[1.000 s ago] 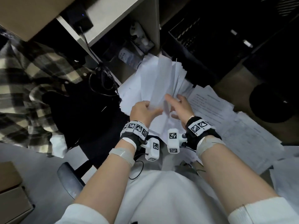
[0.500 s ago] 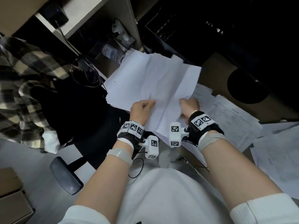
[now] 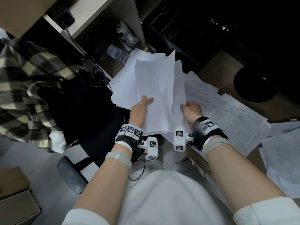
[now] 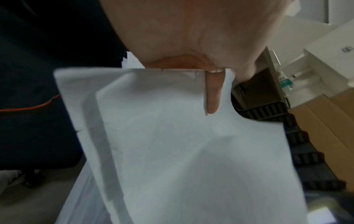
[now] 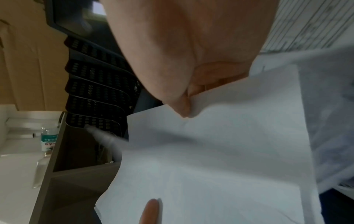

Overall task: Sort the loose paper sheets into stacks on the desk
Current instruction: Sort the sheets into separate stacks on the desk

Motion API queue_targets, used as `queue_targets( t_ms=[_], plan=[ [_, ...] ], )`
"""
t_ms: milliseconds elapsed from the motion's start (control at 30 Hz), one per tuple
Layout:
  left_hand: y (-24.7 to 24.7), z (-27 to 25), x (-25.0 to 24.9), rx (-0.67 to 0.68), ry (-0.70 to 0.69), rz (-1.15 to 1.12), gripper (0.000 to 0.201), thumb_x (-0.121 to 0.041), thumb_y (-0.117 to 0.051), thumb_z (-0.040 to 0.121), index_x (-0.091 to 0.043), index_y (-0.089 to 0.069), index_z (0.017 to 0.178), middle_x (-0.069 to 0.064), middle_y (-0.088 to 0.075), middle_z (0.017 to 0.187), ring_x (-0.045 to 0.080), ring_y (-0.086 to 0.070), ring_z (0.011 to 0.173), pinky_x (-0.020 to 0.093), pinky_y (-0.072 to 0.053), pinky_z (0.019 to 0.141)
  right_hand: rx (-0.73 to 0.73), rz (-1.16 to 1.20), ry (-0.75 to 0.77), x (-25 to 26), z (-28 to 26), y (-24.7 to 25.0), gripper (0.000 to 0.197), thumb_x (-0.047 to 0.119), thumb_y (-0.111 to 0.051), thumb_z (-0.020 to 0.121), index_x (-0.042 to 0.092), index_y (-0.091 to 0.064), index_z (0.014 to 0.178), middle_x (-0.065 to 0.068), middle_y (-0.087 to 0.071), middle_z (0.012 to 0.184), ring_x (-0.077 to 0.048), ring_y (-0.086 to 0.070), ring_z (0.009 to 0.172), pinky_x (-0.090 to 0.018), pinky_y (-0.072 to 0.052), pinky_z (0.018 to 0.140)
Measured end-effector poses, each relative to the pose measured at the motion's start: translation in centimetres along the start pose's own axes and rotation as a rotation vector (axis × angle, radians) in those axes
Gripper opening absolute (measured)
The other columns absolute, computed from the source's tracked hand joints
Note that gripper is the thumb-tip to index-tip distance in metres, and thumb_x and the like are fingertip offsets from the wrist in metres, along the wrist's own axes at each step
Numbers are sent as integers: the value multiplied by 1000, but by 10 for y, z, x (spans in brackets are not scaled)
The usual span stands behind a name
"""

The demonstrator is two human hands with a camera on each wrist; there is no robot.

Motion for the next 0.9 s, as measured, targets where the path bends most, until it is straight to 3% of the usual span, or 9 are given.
queue_targets(
  t_ms=[100,200,333,400,467,567,700,800,900],
  plan=[
    [28,16,7,-4,-101,61,41,3,-48,92,-14,-68,123,-8,-68,116,0,-60,112,20,-40,108,26,133,-61,18,-3,-27,34,32,-50,98,10,-57,73,-1,-53,67,-18,-44,60,-24,-34,51],
    [50,38,17,19,-116,61,48,13,-44,86,-11,-68,120,-3,-71,115,-3,-61,108,18,-40,108,30,206,-122,29,3,-56,48,61,-49,92,15,-65,96,1,-63,88,-18,-59,81,-28,-44,75],
    [70,72,23,33,-88,73,44,8,-47,87,-15,-69,118,-8,-70,114,0,-62,109,11,-40,102,-5,-44,-55,27,27,-84,33,24,-55,76,-8,-58,83,-5,-53,78,-17,-50,73,-29,-40,67],
    [87,85,26,-74,-19,31,40,-1,-52,88,-20,-70,118,-8,-70,108,2,-62,87,8,-46,82,-73,-46,-104,32,34,-93,10,10,-49,84,3,-55,83,-6,-53,80,-19,-50,75,-28,-39,67],
    [109,90,34,-204,88,-85,37,-6,-54,88,-25,-69,116,-1,-68,95,16,-57,69,22,-50,69,-158,-27,-110,47,41,-105,11,3,-43,92,6,-53,92,-6,-54,88,-22,-54,85,-28,-40,73],
    [133,92,55,-275,175,-132,34,-9,-57,91,-25,-61,120,22,-64,122,42,-62,103,47,-51,94,-144,-41,-110,72,57,-141,34,8,-39,98,-3,-47,129,-10,-51,111,-25,-54,106,-32,-44,91],
    [150,91,80,-332,285,-287,57,-7,-61,93,-13,-40,146,-1,-47,139,15,-52,123,31,-43,106,-111,-108,-138,72,86,-175,56,29,-35,80,11,-40,133,-5,-29,113,-17,-34,101,-29,-36,104],
    [135,90,108,-326,526,-458,72,-17,-65,91,-14,-29,153,10,-41,152,26,-43,137,43,-39,113,-135,-150,-121,81,80,-174,48,9,-41,95,0,-34,141,-10,-42,117,-20,-39,100,-29,-34,89],
    [98,92,119,-160,686,-580,56,-27,-68,89,-8,-47,137,9,-50,135,27,-47,131,44,-42,108,-142,-149,-81,71,77,-160,55,6,-48,91,5,-33,143,-18,-46,139,-31,-50,121,-38,-42,102]
  ],
)
Point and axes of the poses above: each hand's wrist, its own z-axis towards the middle knuckle, its own y-axis out of the back of the hand, x = y × z, the point moved 6 cm from there along z, towards the middle knuckle
